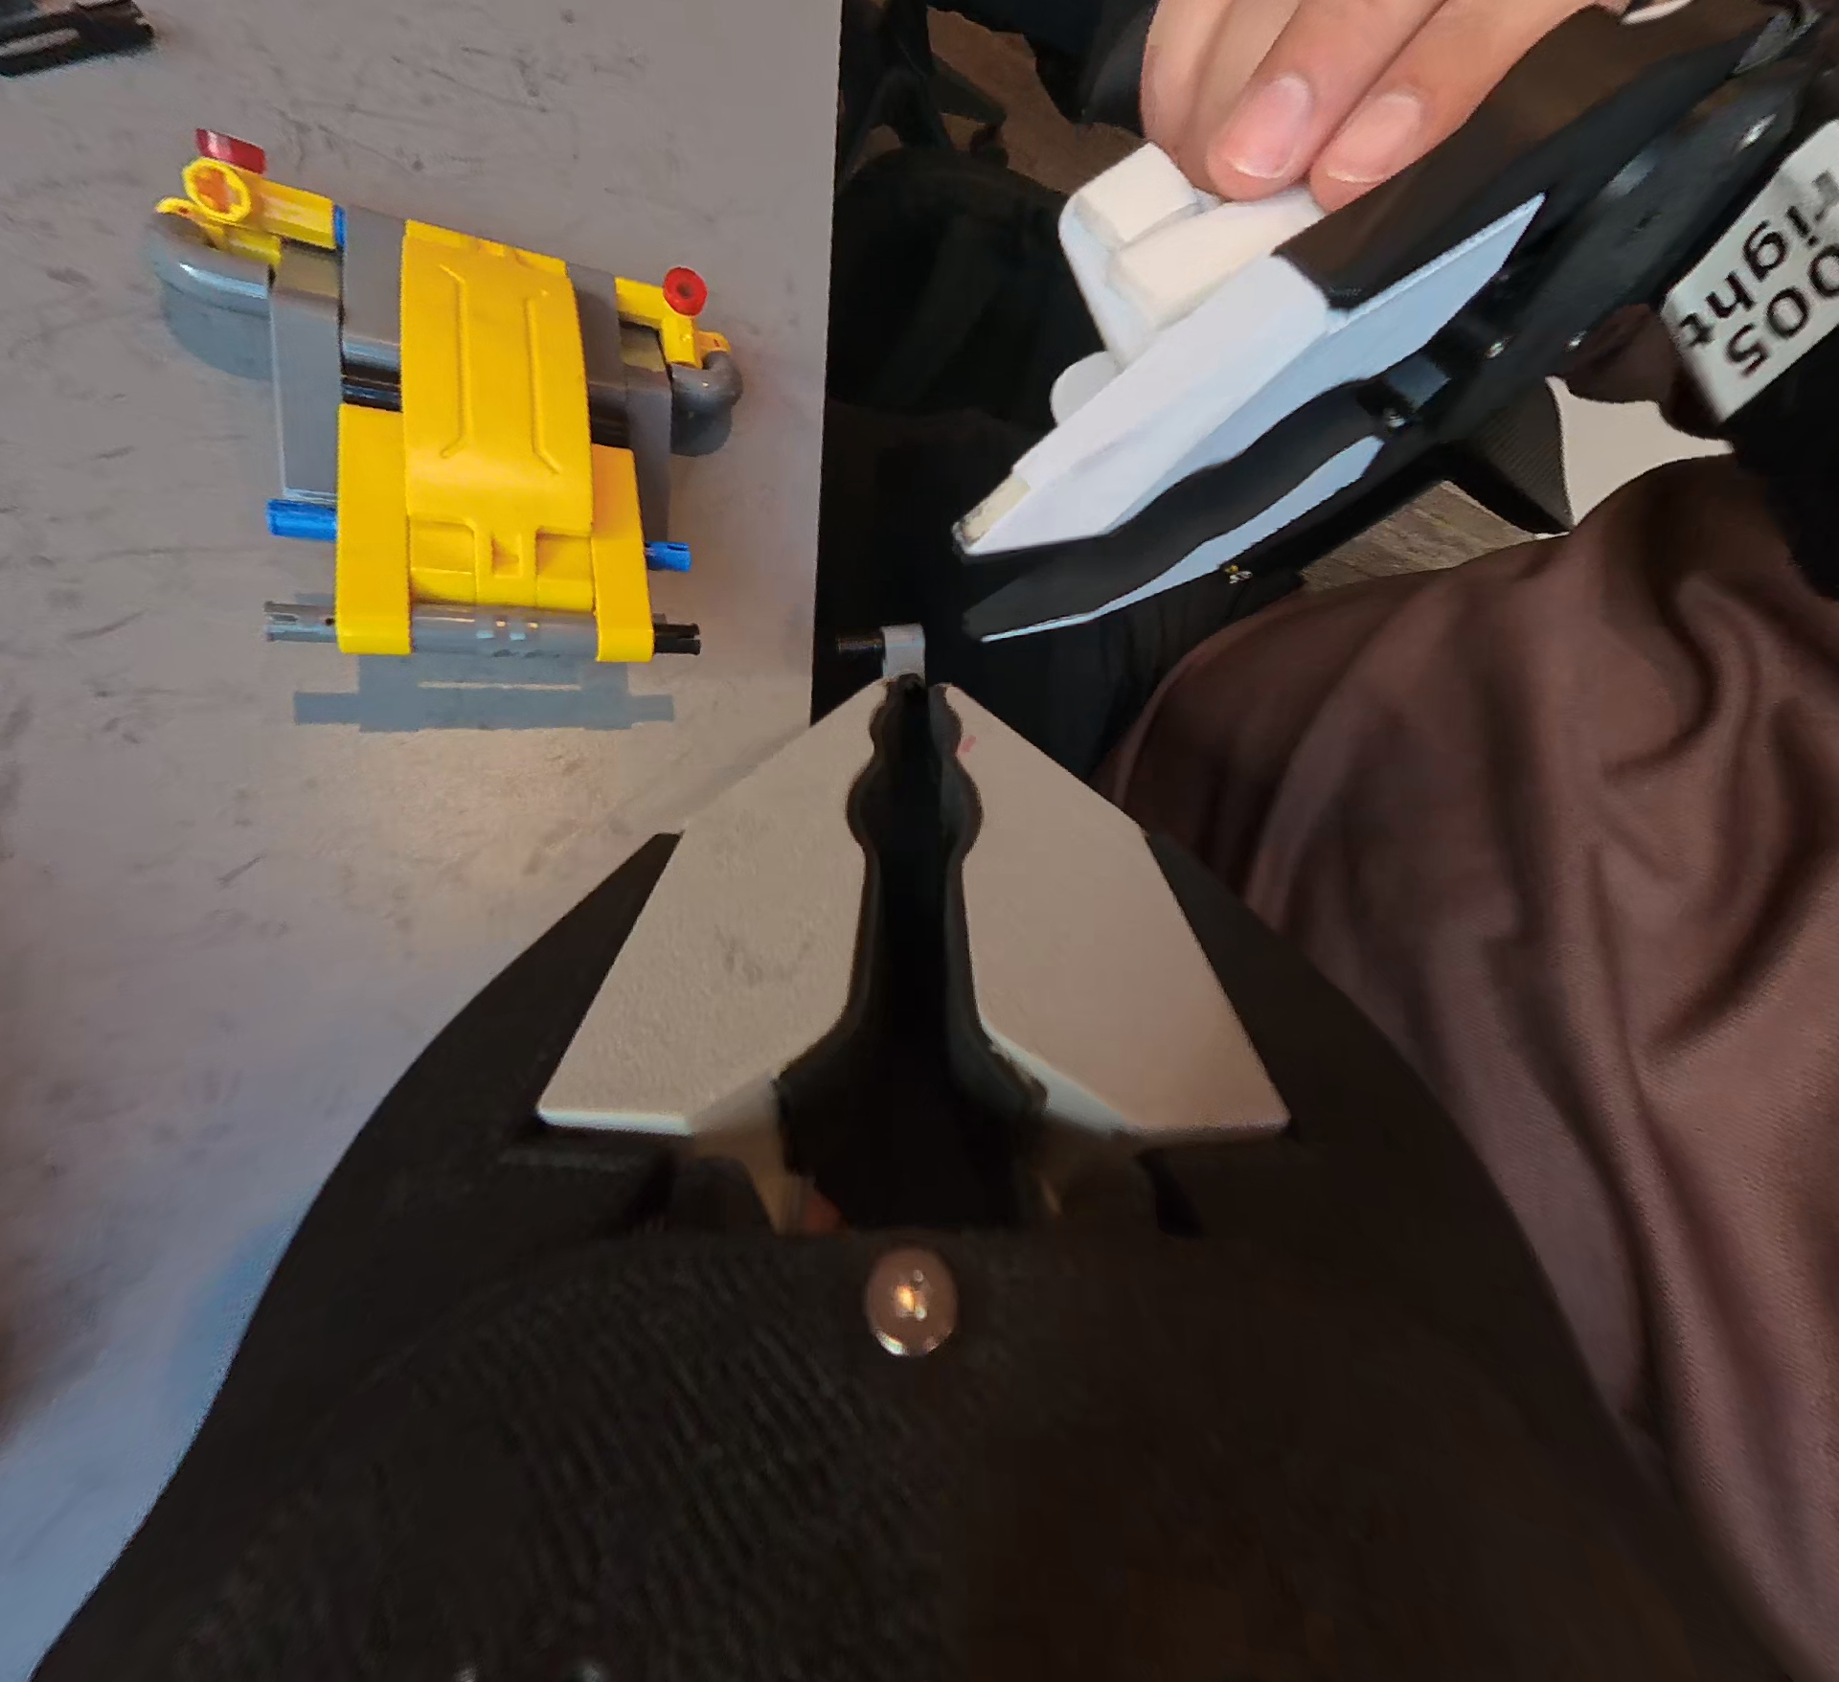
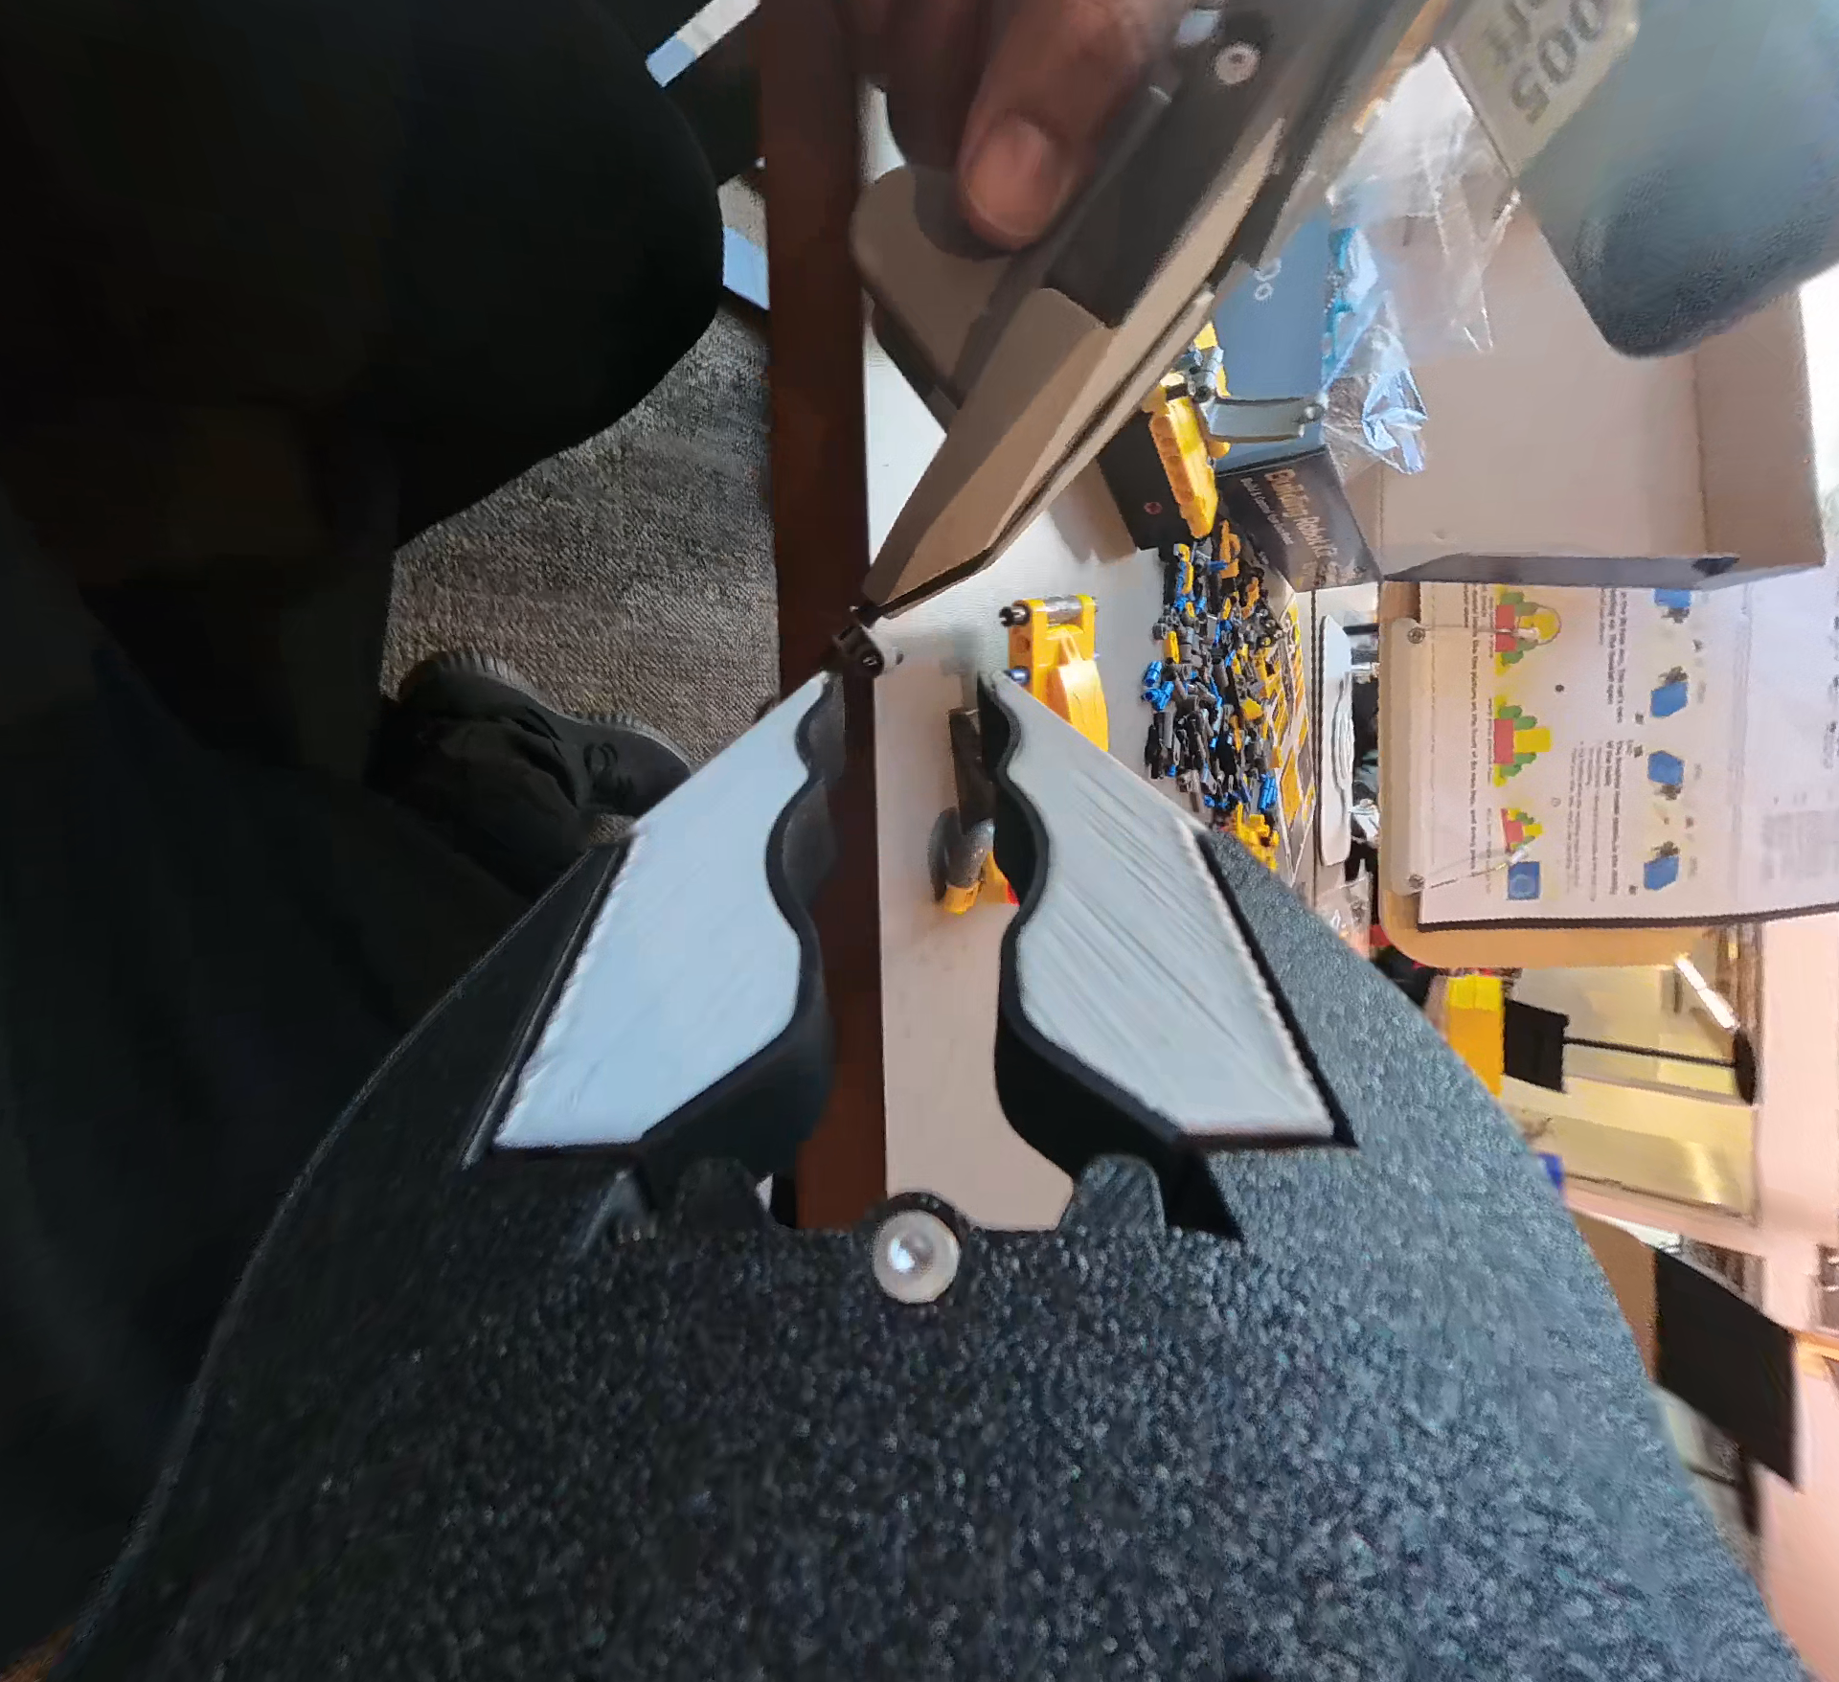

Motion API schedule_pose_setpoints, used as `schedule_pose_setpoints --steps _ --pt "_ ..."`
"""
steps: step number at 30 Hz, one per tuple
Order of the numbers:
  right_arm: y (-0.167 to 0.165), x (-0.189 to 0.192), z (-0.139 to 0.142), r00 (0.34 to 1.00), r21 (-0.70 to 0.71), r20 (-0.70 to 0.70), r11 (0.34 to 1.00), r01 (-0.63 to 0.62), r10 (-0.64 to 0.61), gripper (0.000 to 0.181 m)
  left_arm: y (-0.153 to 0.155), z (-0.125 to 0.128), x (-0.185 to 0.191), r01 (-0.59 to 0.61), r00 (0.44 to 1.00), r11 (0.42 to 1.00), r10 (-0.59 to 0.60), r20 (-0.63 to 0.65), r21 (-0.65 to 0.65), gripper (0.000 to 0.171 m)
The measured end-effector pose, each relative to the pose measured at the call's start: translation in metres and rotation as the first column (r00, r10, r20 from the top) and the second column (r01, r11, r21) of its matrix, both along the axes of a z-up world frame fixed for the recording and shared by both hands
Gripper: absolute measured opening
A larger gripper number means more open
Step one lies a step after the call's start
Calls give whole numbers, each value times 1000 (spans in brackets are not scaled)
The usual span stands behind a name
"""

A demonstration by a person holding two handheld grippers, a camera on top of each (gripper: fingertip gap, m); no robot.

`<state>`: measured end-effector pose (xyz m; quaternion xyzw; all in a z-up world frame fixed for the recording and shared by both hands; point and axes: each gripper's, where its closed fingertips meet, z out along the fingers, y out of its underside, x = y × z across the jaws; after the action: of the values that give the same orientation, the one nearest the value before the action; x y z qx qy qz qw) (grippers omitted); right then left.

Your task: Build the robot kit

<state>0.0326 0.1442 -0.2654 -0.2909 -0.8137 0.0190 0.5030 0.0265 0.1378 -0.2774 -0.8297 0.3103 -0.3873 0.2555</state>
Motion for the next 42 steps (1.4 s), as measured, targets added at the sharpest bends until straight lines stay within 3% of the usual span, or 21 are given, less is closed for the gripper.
schedule_pose_setpoints --steps 10,18,25,29,35,42 --pt "-7 -6 -10 994 196 84 977 -81 66 24 -9 1 4 45 999 998 -44 32 -32 1" --pt "-11 -14 -18 984 297 141 944 -145 107 7 -11 4 1 55 996 997 -51 75 -50 1" --pt "-9 -16 -13 988 316 115 939 -133 101 4 -9 8 0 46 993 997 -39 116 -60 1" --pt "-2 -14 -1 998 187 18 980 -63 61 5 -1 21 1 13 987 1000 -15 158 11 1" --pt "10 -4 21 993 153 -105 988 -28 45 4 21 26 -10 -49 998 964 55 -17 262 5" --pt "28 7 3 998 266 -51 964 -8 22 4 43 2 -9 -88 938 899 219 -267 429 7"
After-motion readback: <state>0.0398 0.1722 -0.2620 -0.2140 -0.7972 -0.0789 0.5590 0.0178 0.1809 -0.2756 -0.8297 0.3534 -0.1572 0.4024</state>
